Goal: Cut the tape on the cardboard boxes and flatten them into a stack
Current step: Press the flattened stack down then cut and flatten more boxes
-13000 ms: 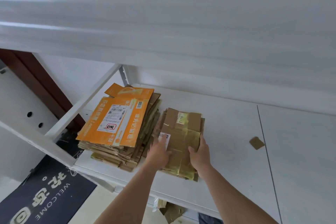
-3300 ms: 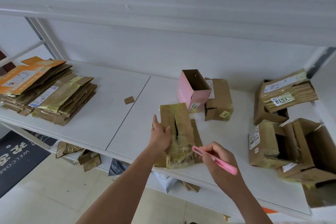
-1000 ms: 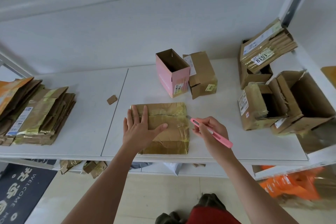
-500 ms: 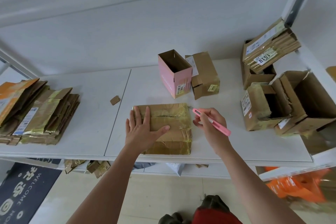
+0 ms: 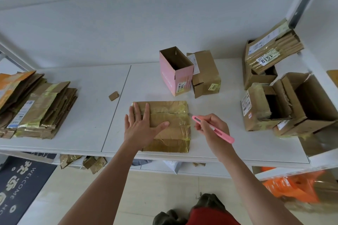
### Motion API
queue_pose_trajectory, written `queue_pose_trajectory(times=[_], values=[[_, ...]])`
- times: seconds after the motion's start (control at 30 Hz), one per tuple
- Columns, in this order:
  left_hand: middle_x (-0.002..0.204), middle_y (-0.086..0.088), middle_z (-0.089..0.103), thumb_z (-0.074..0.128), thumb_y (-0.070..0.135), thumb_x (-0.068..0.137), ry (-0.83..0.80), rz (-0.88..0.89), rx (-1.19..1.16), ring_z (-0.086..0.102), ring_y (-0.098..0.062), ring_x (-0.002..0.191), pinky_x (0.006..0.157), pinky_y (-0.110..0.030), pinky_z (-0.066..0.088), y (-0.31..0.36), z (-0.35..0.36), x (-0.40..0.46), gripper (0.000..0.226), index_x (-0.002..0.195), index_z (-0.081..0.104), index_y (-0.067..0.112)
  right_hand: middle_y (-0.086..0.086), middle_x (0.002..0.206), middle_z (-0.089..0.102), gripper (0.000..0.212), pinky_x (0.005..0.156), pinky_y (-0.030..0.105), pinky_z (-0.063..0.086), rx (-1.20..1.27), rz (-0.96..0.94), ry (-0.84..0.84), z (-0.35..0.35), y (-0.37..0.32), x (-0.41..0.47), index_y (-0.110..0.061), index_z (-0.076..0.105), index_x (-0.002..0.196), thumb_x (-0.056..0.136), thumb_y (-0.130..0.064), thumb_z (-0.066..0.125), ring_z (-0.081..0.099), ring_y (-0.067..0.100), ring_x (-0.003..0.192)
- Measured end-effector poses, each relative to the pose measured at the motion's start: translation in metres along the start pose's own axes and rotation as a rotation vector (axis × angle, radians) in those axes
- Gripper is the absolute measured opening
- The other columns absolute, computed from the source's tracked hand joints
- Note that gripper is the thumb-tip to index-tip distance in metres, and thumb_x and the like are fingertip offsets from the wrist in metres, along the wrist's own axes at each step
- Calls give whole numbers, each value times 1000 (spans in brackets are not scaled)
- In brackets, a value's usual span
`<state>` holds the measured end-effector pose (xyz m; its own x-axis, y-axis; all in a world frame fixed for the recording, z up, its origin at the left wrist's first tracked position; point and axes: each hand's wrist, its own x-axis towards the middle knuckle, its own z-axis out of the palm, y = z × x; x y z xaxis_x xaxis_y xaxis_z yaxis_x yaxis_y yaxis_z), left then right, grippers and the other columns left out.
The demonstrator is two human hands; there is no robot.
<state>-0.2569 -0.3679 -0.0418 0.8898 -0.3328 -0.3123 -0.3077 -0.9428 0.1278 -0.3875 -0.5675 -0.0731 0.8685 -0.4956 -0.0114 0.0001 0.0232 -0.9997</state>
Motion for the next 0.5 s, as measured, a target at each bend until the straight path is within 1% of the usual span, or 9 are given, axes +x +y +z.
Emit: queue_pose_trajectory(times=[0.13,0.23,0.3,0.33,0.4,0.43,0.47,0.5], values=[[159,-11,-29,18,92,68,1,5,2,-28,-28,147,121,-48,-10,0,-1,-1,114,155,-17,27,5,80,69,13,82,51,56,-57,-29,-68,-6,-2,-15,-5,66,94,98,-2,54,67,24,81],[160,-11,-27,20,93,68,-1,-1,-7,-26,-27,147,122,-48,-8,1,-3,-4,115,155,-15,27,5,80,68,14,84,55,54,-74,-22,-123,-17,-5,-15,-6,66,92,98,-4,55,65,28,83],[163,-10,-18,26,93,69,2,-3,-17,-19,-28,150,122,-49,-1,2,-9,-5,115,157,-5,26,9,80,67,16,86,59,53,-48,-2,-106,-22,-7,-13,-9,66,88,98,-3,54,64,34,84],[164,-10,-9,30,93,68,5,-2,-33,-12,-30,151,121,-49,5,2,-14,-3,115,157,2,26,11,81,67,17,86,60,53,-18,1,-77,-23,-7,-12,-9,65,87,98,-2,54,64,36,84],[158,-8,10,38,91,68,21,-5,-58,5,-31,148,120,-50,16,2,-25,0,110,152,20,24,12,85,66,16,86,58,56,64,10,-13,-18,-8,-12,-9,63,90,98,-1,52,65,33,84],[154,-8,15,43,89,69,43,1,-49,8,-31,146,120,-49,18,2,-29,2,104,149,27,23,11,88,66,13,85,55,57,102,20,6,-13,-9,-12,-8,62,93,98,-1,52,67,29,85],[155,-9,15,47,86,72,62,17,-32,7,-30,147,120,-48,15,1,-32,4,100,146,30,22,9,91,67,9,86,52,58,131,35,10,-7,-9,-12,-5,61,97,99,-2,52,68,27,87],[159,-9,10,51,83,73,67,36,-23,1,-29,149,121,-47,10,0,-34,7,98,146,31,20,10,95,67,7,86,49,59,158,56,5,-1,-9,-12,-4,59,100,99,-3,52,70,26,90]])
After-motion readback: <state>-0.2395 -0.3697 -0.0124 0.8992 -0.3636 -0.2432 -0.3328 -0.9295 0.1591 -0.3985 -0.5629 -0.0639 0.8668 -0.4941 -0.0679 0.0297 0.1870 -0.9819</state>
